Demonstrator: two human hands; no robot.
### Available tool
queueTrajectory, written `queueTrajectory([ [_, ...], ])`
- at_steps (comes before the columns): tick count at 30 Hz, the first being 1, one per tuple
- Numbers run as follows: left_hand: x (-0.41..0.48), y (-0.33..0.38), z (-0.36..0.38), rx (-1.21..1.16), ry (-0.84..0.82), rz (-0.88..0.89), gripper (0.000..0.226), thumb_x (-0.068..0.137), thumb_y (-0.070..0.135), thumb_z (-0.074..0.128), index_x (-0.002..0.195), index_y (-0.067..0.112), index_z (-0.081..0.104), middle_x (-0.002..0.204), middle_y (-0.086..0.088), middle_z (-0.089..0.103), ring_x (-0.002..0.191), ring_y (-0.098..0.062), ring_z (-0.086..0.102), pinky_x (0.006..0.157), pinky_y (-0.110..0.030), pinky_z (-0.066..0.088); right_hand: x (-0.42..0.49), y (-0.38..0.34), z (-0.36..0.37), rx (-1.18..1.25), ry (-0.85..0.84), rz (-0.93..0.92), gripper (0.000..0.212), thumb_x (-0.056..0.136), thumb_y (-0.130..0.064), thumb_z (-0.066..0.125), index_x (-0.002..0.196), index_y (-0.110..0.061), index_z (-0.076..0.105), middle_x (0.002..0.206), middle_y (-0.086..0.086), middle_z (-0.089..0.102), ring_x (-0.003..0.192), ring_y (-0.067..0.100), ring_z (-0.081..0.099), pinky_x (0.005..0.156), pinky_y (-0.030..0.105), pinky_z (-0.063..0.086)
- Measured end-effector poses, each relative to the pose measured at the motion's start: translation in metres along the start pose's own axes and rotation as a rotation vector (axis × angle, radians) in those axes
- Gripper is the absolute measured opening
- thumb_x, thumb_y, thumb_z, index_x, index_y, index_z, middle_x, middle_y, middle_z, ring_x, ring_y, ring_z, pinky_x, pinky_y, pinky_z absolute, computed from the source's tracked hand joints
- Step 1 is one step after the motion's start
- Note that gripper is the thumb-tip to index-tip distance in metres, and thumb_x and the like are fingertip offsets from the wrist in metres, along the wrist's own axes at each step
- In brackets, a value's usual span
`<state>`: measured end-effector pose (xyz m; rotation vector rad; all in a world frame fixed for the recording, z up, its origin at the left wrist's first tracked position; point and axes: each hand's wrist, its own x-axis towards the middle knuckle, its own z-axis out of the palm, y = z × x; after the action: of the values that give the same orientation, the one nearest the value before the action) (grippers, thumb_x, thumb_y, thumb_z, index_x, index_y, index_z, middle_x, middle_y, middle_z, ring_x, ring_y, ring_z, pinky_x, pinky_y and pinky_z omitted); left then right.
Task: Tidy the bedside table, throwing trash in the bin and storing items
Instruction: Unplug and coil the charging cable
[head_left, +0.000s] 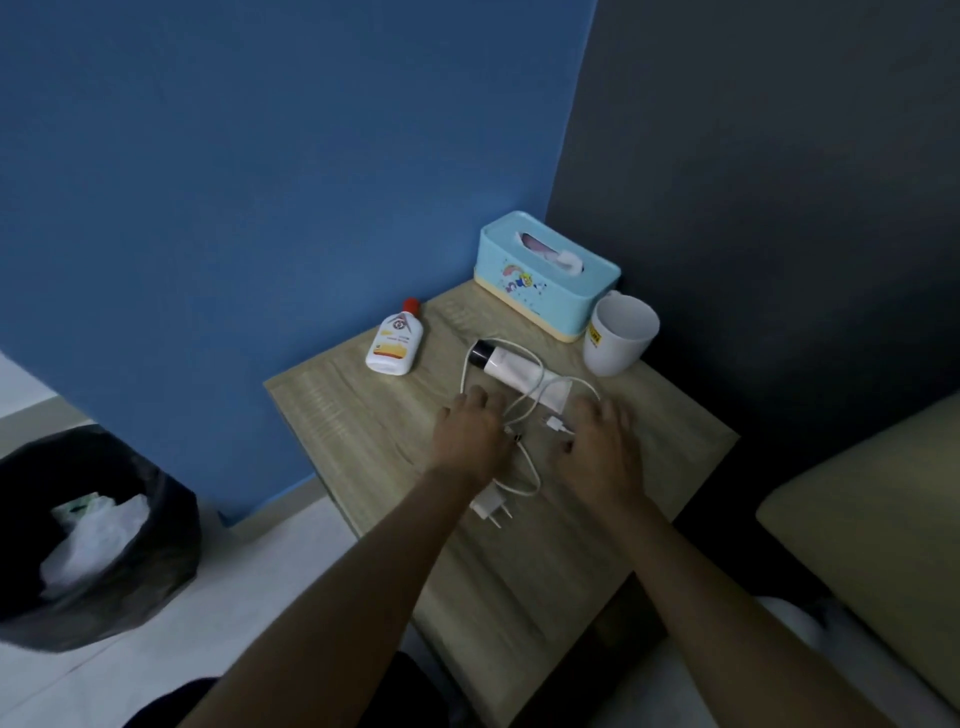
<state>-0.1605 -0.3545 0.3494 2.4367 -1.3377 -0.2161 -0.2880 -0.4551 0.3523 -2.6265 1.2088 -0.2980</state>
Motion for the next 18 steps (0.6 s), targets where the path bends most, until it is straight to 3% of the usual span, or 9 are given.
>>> queueTrajectory([
  [3, 0.003, 0.002, 0.012, 0.044, -0.038, -0.066, 0.030, 0.096, 0.023, 0.043, 0.122, 0.009, 0.048, 0.121, -0.016, 0.052, 0.109, -0.035, 0.053, 0.091, -0.044, 0.044, -0.005, 0.007, 0.006, -0.069, 0.007, 0.005, 0.024, 0.080, -0.022, 0.063, 0.101, -0.013, 0.054, 0.113, 0.015, 0.057, 0.106, 0.034, 0.051, 0.078, 0.040, 0.042],
  [7, 0.002, 0.001, 0.005, 0.027, -0.023, 0.000, 0.027, 0.097, 0.016, 0.043, 0.121, 0.006, 0.048, 0.121, -0.016, 0.050, 0.108, -0.034, 0.054, 0.090, -0.040, 0.048, 0.001, 0.007, 0.009, -0.065, 0.026, 0.008, 0.021, 0.080, -0.020, 0.065, 0.096, -0.007, 0.059, 0.102, 0.019, 0.063, 0.098, 0.036, 0.054, 0.078, 0.040, 0.044],
  [11, 0.003, 0.002, -0.026, -0.042, 0.076, 0.026, 0.026, 0.095, 0.009, 0.046, 0.122, 0.006, 0.048, 0.121, -0.015, 0.049, 0.098, -0.031, 0.058, 0.081, -0.039, 0.052, 0.019, 0.004, -0.016, 0.082, -0.001, 0.015, 0.016, 0.088, -0.003, 0.055, 0.100, -0.007, 0.063, 0.104, 0.015, 0.066, 0.099, 0.029, 0.060, 0.081, 0.033, 0.045],
  [18, 0.030, 0.014, -0.124, -0.145, 0.279, -0.108, 0.021, 0.089, -0.008, 0.041, 0.107, -0.001, 0.049, 0.116, -0.018, 0.049, 0.097, -0.036, 0.055, 0.075, -0.042, 0.044, 0.038, -0.032, -0.114, 0.387, 0.232, -0.001, 0.022, 0.089, -0.001, 0.051, 0.100, -0.006, 0.069, 0.102, 0.013, 0.071, 0.095, 0.027, 0.065, 0.074, 0.021, 0.039],
])
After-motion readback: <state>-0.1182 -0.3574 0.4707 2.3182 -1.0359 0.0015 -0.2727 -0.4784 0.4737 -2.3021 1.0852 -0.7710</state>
